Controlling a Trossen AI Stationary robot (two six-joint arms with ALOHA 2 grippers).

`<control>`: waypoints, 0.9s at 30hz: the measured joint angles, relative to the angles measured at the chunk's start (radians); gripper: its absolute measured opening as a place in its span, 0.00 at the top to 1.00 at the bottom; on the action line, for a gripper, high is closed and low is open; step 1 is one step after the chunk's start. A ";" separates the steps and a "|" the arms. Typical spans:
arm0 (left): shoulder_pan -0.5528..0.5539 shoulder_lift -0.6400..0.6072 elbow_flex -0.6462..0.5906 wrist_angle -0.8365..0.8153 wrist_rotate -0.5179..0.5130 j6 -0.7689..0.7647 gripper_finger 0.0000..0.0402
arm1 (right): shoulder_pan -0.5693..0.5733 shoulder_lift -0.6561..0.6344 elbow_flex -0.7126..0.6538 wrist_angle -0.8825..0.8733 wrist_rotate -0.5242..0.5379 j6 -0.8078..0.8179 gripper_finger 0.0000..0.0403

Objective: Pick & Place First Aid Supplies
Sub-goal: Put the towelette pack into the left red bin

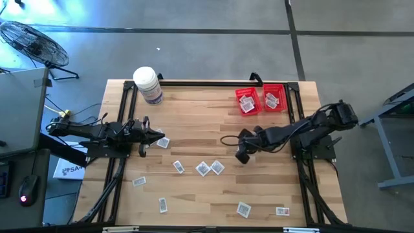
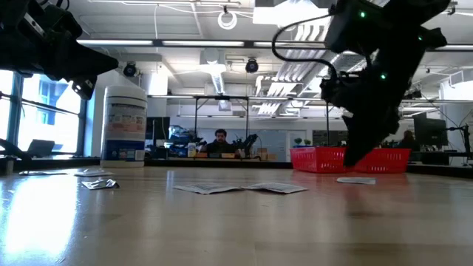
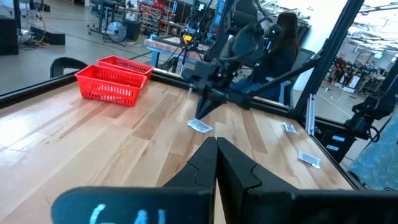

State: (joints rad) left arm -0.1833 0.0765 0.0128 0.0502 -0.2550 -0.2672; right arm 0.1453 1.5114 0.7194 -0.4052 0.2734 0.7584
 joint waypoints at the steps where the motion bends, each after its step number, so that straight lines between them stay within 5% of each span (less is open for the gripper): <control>1: 0.000 0.000 0.000 0.000 0.000 0.000 1.00 | -0.002 -0.001 0.008 0.002 -0.014 -0.028 0.95; 9: 0.000 0.000 0.000 0.000 0.000 0.000 1.00 | 0.043 0.000 -0.006 0.061 -0.013 -0.223 0.76; 17: 0.000 0.000 0.000 0.000 0.000 0.000 1.00 | 0.040 0.000 -0.055 0.088 0.114 -0.179 0.63; 27: 0.000 0.000 0.000 0.000 0.000 0.000 1.00 | -0.089 -0.001 -0.074 0.088 0.001 -0.231 0.54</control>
State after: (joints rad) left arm -0.1833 0.0765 0.0128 0.0502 -0.2554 -0.2672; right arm 0.0562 1.5105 0.6454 -0.3170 0.2744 0.5270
